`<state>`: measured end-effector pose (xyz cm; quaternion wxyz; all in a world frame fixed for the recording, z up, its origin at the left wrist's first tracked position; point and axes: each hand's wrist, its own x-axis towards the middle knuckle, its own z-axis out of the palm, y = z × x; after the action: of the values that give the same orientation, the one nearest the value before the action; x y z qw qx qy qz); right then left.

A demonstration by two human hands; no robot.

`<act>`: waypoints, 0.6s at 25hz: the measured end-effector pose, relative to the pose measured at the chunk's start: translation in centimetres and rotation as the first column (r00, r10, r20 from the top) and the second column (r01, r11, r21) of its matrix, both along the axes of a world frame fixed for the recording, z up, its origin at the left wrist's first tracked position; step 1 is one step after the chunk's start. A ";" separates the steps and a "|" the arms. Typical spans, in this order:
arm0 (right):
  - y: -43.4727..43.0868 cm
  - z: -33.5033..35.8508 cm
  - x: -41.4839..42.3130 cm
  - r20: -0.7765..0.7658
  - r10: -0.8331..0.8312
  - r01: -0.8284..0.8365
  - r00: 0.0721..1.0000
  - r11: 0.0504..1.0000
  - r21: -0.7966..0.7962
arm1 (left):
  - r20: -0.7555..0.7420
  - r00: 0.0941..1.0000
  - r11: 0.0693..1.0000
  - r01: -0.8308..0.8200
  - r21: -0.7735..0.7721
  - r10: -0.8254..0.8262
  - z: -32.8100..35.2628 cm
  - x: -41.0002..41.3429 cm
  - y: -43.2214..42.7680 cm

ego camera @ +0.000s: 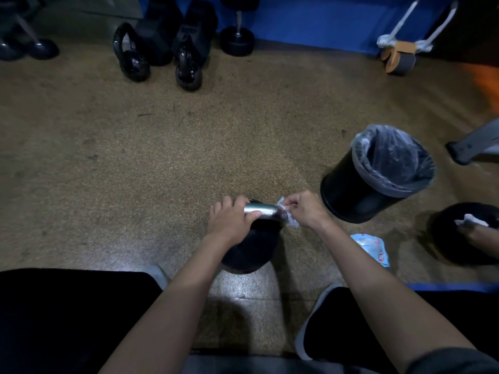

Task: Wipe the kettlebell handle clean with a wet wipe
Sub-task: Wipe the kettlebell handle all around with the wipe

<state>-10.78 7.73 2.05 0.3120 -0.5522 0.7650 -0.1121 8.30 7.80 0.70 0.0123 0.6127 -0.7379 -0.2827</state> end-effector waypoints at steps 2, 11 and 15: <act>0.0 -0.3 0.3 0.008 -0.043 0.043 0.999 0.999 0.014 | -0.004 1.000 1.000 0.001 0.005 -0.001 0.1 0.0 0.0; 1.2 -1.2 1.1 0.046 -0.201 0.205 0.979 0.974 -0.094 | 0.002 1.000 1.000 0.007 -0.003 -0.007 0.0 0.0 0.0; 2.3 -1.3 1.5 0.123 -0.217 0.238 0.968 0.950 -0.201 | -0.004 1.000 1.000 0.004 -0.009 -0.004 0.0 0.0 0.0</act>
<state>-9.30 10.03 0.77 0.2732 -0.4844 0.7905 -0.2565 8.30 7.78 0.67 0.0158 0.6104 -0.7404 -0.2809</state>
